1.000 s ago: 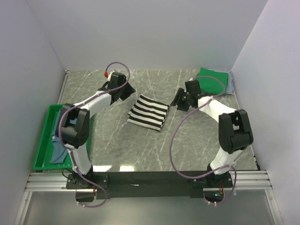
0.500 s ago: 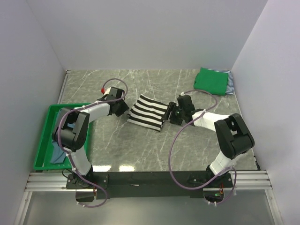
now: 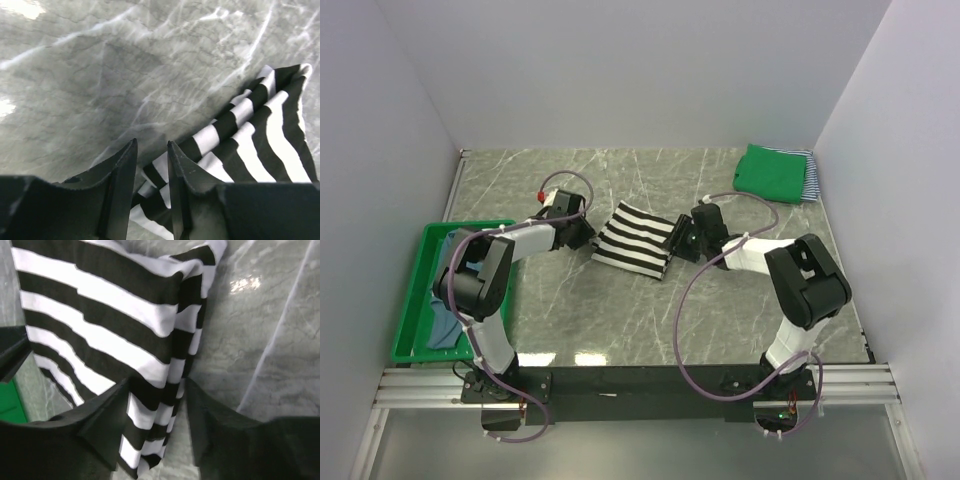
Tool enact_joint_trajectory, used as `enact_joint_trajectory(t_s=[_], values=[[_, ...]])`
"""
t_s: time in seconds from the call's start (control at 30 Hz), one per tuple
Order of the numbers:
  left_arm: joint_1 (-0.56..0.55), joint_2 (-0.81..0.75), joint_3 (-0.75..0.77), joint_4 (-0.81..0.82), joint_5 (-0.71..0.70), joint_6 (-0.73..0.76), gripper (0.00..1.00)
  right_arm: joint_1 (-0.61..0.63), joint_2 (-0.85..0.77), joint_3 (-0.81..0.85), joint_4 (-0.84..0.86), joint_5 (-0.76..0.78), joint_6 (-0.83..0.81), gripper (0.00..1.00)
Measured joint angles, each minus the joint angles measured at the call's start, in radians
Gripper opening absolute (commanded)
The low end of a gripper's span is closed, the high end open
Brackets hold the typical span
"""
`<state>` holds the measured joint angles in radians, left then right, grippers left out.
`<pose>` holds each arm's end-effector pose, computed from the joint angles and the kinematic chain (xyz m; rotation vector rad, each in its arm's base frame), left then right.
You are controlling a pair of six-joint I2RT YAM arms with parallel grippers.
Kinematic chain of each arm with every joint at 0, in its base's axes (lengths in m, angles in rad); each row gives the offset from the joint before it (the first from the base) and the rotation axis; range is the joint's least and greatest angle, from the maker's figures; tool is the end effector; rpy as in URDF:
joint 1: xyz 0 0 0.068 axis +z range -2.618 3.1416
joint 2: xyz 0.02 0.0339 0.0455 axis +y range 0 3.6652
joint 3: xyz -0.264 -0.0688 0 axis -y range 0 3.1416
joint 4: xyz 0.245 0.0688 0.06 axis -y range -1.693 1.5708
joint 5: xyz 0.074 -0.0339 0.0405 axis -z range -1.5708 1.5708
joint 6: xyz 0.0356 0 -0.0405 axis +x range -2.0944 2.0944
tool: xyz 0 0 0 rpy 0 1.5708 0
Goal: Fold and stack the tank tops
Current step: Neatly place the folded tank top to the corner
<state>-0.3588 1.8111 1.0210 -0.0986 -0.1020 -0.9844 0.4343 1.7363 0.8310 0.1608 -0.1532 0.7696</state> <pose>0.3448 -0.1254 0.1532 -0.8154 2.3734 -0.4539 0.3082 0.1489 0.1442 0.3256 2.4154 0.7587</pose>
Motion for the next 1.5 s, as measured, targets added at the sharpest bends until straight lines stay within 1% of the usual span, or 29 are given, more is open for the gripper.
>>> enact_joint_trajectory(t_s=[0.07, 0.1, 0.17, 0.23, 0.27, 0.33, 0.37, 0.43, 0.53, 0.63, 0.77, 0.93, 1.07, 1.23, 1.37, 1.5], values=[[0.0, 0.0, -0.014, 0.032, 0.013, -0.005, 0.37, 0.001, 0.016, 0.005, 0.014, 0.005, 0.005, 0.49], [0.0, 0.0, -0.021, 0.047, 0.019, -0.006, 0.36, 0.001, 0.024, 0.012, 0.019, 0.005, 0.007, 0.43], [-0.003, -0.001, -0.034, 0.076, 0.03, -0.01, 0.36, 0.002, 0.043, 0.027, 0.021, 0.01, 0.01, 0.37], [-0.007, -0.001, -0.042, 0.095, 0.039, -0.017, 0.36, 0.002, 0.056, 0.038, 0.021, 0.014, 0.009, 0.28], [-0.011, -0.001, -0.046, 0.105, 0.045, -0.023, 0.37, 0.002, 0.061, 0.042, 0.017, 0.019, 0.008, 0.15], [-0.018, -0.002, -0.052, 0.117, 0.055, -0.028, 0.4, 0.004, 0.072, 0.055, 0.003, 0.029, 0.0, 0.02], [-0.022, -0.003, -0.052, 0.117, 0.056, -0.03, 0.43, 0.005, 0.076, 0.067, -0.011, 0.034, -0.005, 0.0], [-0.026, -0.012, -0.051, 0.105, 0.052, -0.031, 0.5, 0.006, 0.082, 0.093, -0.048, 0.049, -0.016, 0.0], [-0.027, -0.045, -0.05, 0.034, 0.022, -0.031, 0.53, 0.01, 0.09, 0.147, -0.13, 0.098, -0.058, 0.0], [-0.019, -0.13, -0.042, -0.104, -0.035, -0.028, 0.54, 0.009, 0.103, 0.233, -0.239, 0.156, -0.122, 0.0], [-0.006, -0.265, -0.001, -0.203, -0.077, -0.018, 0.54, -0.01, 0.127, 0.39, -0.378, 0.246, -0.238, 0.0], [-0.005, -0.47, 0.007, -0.236, -0.077, 0.006, 0.53, -0.05, 0.195, 0.633, -0.49, 0.402, -0.409, 0.0], [-0.005, -0.58, -0.034, -0.24, -0.056, 0.029, 0.53, -0.091, 0.294, 0.814, -0.547, 0.508, -0.524, 0.0], [-0.005, -0.623, -0.116, -0.27, -0.018, 0.058, 0.53, -0.156, 0.447, 1.039, -0.621, 0.61, -0.637, 0.0], [-0.005, -0.627, -0.135, -0.305, 0.001, 0.086, 0.53, -0.209, 0.497, 1.143, -0.67, 0.648, -0.701, 0.0], [-0.005, -0.642, -0.135, -0.311, 0.013, 0.112, 0.53, -0.261, 0.53, 1.294, -0.724, 0.673, -0.758, 0.0]])
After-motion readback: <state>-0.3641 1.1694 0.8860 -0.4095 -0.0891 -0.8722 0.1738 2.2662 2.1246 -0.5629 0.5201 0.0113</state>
